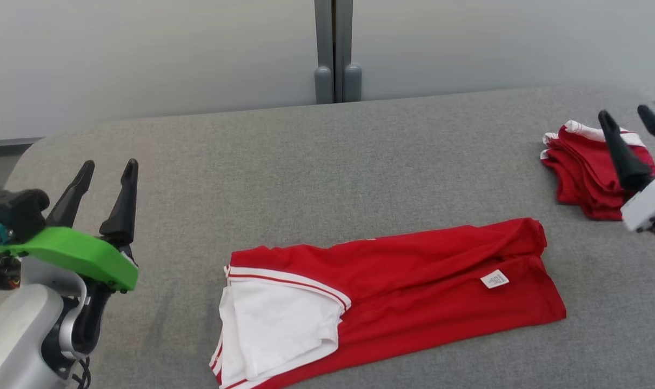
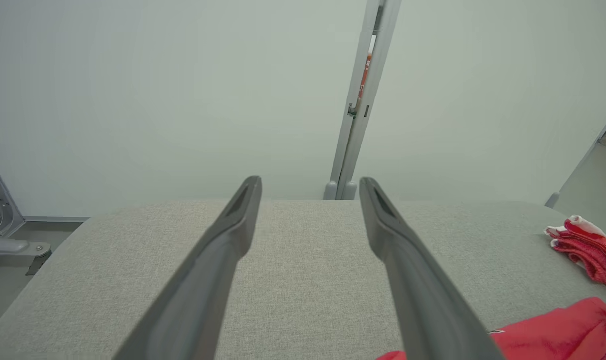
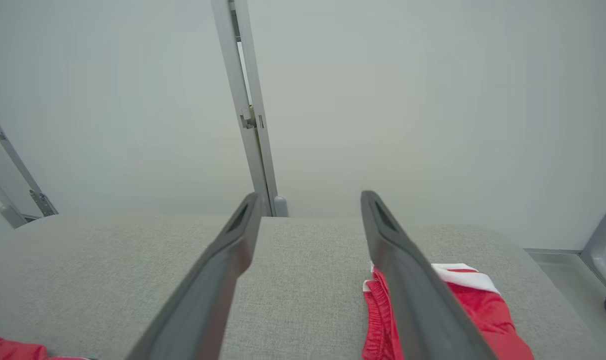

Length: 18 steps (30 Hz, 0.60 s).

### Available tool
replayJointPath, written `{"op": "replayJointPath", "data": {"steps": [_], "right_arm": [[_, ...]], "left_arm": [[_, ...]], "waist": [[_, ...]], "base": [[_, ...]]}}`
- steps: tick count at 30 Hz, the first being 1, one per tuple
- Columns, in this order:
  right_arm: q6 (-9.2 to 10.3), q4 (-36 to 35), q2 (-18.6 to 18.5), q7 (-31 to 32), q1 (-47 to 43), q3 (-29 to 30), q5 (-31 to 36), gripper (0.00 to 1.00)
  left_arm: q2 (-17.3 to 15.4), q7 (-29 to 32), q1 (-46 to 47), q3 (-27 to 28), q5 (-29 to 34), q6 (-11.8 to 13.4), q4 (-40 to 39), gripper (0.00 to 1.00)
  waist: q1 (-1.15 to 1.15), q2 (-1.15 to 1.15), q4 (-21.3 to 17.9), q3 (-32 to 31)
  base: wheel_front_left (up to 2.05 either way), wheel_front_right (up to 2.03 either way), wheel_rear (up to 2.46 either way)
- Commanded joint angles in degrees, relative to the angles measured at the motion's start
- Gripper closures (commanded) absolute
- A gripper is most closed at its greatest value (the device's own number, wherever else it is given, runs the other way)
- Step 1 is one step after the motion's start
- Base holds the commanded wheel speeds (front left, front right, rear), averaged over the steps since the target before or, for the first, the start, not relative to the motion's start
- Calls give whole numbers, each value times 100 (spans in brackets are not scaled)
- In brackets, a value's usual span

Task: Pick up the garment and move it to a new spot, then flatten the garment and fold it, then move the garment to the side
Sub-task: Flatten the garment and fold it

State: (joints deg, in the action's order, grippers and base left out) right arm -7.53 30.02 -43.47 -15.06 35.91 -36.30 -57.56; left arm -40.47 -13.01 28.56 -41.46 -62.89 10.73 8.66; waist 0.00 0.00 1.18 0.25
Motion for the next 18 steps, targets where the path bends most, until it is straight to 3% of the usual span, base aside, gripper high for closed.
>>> {"op": "replayJointPath", "data": {"steps": [1,4,8,12,18], "right_arm": [[9,-153,167,-8,-401,439,278,0],[9,-647,715,-8,-1300,1601,955,0],[8,-1110,1352,-10,-2260,2489,1722,0],[8,-1247,1811,-10,-2809,2794,2270,0],[8,-1204,2116,-11,-3021,3058,2631,0]], "left_arm": [[40,-111,-200,139,106,94,-78,0],[226,-216,-658,614,313,283,-289,0],[764,-212,-1469,1592,1023,453,-677,0],[1468,-214,-2171,2441,1652,224,-850,0],[2381,-216,-2695,3240,2505,-352,-804,0]], "waist": [[0,0,4,-40],[0,0,-17,-48],[0,0,-71,35],[0,0,-126,169],[0,0,-150,354]], "base": [[0,0,0],[0,0,0],[0,0,0],[0,0,0],[0,0,0]]}}
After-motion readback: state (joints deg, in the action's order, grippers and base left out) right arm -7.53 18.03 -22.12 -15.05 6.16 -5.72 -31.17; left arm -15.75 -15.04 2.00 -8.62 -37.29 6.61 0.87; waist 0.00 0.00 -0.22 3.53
